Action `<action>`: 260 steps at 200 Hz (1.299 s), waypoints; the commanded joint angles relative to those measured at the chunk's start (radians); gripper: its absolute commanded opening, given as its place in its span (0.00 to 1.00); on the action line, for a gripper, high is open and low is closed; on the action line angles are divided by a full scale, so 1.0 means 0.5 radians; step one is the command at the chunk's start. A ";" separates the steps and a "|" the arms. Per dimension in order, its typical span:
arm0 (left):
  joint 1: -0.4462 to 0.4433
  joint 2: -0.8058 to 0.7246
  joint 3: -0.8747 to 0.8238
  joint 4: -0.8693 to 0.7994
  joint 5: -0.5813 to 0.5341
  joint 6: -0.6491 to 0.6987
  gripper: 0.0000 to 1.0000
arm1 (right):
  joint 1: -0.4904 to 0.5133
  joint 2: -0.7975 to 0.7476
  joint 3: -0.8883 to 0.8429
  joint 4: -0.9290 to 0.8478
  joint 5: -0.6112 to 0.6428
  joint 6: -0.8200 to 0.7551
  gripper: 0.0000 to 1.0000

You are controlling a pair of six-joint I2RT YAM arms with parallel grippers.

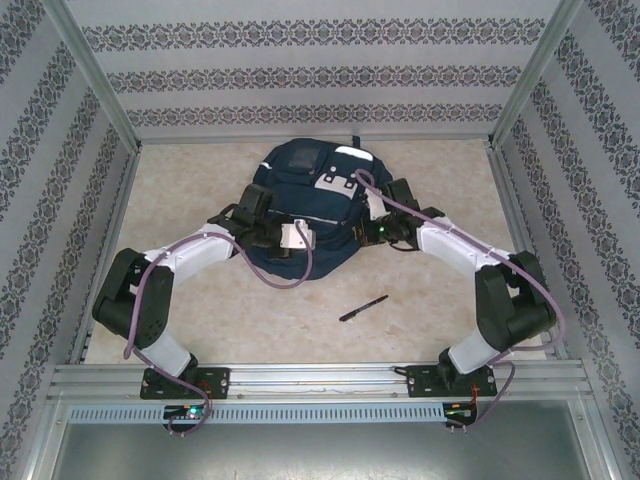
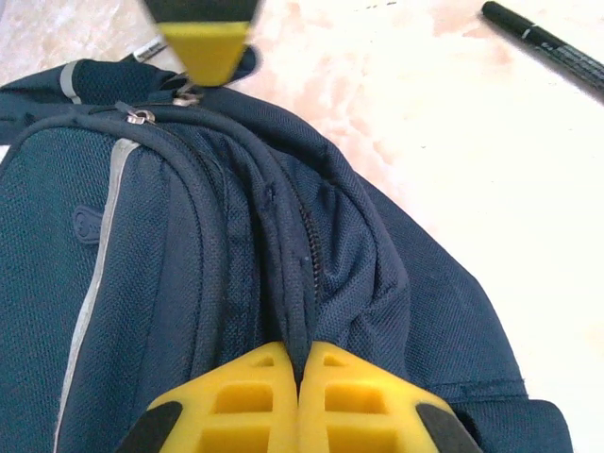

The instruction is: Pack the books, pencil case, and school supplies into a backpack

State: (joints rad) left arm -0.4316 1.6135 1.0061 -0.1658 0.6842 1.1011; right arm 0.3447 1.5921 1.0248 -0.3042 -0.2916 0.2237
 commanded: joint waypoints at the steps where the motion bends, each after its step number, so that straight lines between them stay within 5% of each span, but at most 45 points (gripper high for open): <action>1: 0.049 -0.123 -0.048 -0.179 0.211 0.169 0.00 | -0.173 0.121 0.118 -0.060 0.297 0.033 0.00; 50: 0.062 -0.188 -0.113 -0.328 0.324 0.277 0.00 | -0.349 0.335 0.322 -0.001 -0.075 0.145 0.00; 78: 0.063 -0.266 -0.180 -0.285 0.329 0.210 0.00 | -0.352 0.245 0.234 -0.005 -0.101 0.117 0.11; 111: 0.060 -0.374 -0.262 -0.181 0.302 0.045 0.15 | -0.353 0.022 0.084 -0.101 0.121 0.002 0.34; 133: 0.062 -0.444 -0.283 -0.145 0.309 -0.115 0.34 | -0.347 -0.140 0.038 -0.128 0.128 -0.146 0.48; 162: 0.062 -0.541 -0.281 -0.113 0.336 -0.403 0.47 | -0.338 -0.382 -0.038 -0.004 0.135 -0.313 0.53; 181: 0.058 -0.572 -0.212 0.015 0.174 -1.102 0.51 | -0.341 -0.529 -0.121 0.200 0.169 -0.375 0.58; 189: 0.057 -0.558 -0.127 -0.048 0.140 -1.273 0.55 | -0.348 -0.573 -0.141 0.255 0.193 -0.362 0.67; 202: 0.044 -0.493 0.043 -0.261 0.105 -1.421 0.58 | -0.361 -0.637 -0.156 0.258 0.225 -0.314 0.98; 226: -0.096 -0.331 0.278 -0.557 -0.225 -1.598 0.58 | -0.405 -0.626 -0.131 0.209 0.199 -0.148 0.98; 260: -0.329 -0.075 0.558 -0.723 -0.590 -1.879 0.58 | -0.550 -0.447 -0.011 0.091 -0.445 0.451 0.97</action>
State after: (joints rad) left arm -0.5327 1.4960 1.2121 -0.3889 0.5400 0.3481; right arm 0.1055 1.3106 0.9718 -0.2161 -0.3149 0.2184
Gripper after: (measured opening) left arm 0.587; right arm 0.981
